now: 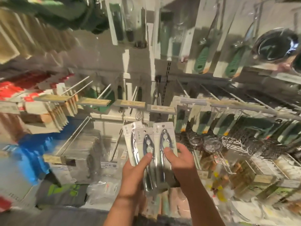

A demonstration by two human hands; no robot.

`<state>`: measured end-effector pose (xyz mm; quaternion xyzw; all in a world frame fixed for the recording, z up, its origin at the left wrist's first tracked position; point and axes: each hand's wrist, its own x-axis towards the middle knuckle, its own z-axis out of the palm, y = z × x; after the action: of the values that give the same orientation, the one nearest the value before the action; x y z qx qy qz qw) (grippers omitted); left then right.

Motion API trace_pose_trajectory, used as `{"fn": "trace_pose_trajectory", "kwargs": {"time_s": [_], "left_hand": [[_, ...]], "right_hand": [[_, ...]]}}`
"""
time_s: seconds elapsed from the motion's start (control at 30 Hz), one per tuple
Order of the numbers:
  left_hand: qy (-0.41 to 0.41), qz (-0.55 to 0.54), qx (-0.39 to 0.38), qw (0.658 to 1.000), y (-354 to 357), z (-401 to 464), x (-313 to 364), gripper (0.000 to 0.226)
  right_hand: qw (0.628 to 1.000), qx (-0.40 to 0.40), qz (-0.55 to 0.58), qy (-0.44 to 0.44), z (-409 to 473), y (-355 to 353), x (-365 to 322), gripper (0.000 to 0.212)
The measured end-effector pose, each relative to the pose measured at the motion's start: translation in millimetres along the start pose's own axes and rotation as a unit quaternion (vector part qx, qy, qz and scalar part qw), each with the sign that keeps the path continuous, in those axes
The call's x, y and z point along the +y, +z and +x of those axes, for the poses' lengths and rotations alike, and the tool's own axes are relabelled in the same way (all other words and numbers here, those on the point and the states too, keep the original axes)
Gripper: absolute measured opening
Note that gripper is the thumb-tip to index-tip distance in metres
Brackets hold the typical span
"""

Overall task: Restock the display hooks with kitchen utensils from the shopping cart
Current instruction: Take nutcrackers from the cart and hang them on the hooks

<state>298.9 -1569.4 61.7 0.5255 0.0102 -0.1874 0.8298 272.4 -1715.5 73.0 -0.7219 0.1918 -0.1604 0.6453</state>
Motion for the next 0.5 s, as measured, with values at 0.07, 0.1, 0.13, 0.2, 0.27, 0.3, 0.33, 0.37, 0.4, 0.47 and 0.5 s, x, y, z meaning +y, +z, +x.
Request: {"fn": "trace_pose_trajectory", "kwargs": {"time_s": [0.07, 0.1, 0.13, 0.2, 0.27, 0.3, 0.33, 0.37, 0.4, 0.47, 0.5], "left_hand": [[0.017, 0.012, 0.045, 0.999, -2, 8, 3, 0.035], [0.022, 0.012, 0.062, 0.998, -2, 10, 5, 0.034], [0.021, 0.010, 0.080, 0.997, -2, 13, 6, 0.032], [0.019, 0.006, 0.092, 0.996, -1, 15, 8, 0.026], [0.021, 0.009, 0.103, 0.994, -1, 19, 9, 0.029], [0.020, 0.011, 0.114, 0.993, -2, 22, 6, 0.032], [0.021, 0.010, 0.120, 0.992, -3, 24, 5, 0.034], [0.020, 0.008, 0.128, 0.991, -4, 27, 4, 0.037], [0.021, 0.008, 0.135, 0.991, -4, 28, 3, 0.039], [0.027, 0.025, 0.149, 0.988, -4, 31, 2, 0.043], [0.031, 0.035, 0.156, 0.987, -4, 32, 3, 0.045]], "right_hand": [[1.000, -0.019, -0.007, -0.005, 8, 4, -6, 0.006], [0.999, -0.030, -0.005, -0.017, 12, 5, -5, 0.008], [0.999, -0.037, 0.002, -0.019, 15, 6, -6, 0.012], [0.999, -0.040, -0.005, -0.011, 18, 7, -9, 0.019], [0.999, -0.047, 0.010, -0.007, 22, 7, -9, 0.016], [0.999, -0.042, 0.009, -0.009, 25, 6, -9, 0.016], [0.999, -0.035, 0.012, -0.008, 30, 6, -8, 0.016], [0.999, -0.028, 0.020, -0.004, 33, 8, -7, 0.015], [1.000, -0.024, 0.019, 0.003, 36, 7, -6, 0.014], [1.000, -0.007, 0.001, 0.012, 42, 10, -6, 0.033], [1.000, 0.004, -0.003, 0.013, 45, 12, -6, 0.042]]}}
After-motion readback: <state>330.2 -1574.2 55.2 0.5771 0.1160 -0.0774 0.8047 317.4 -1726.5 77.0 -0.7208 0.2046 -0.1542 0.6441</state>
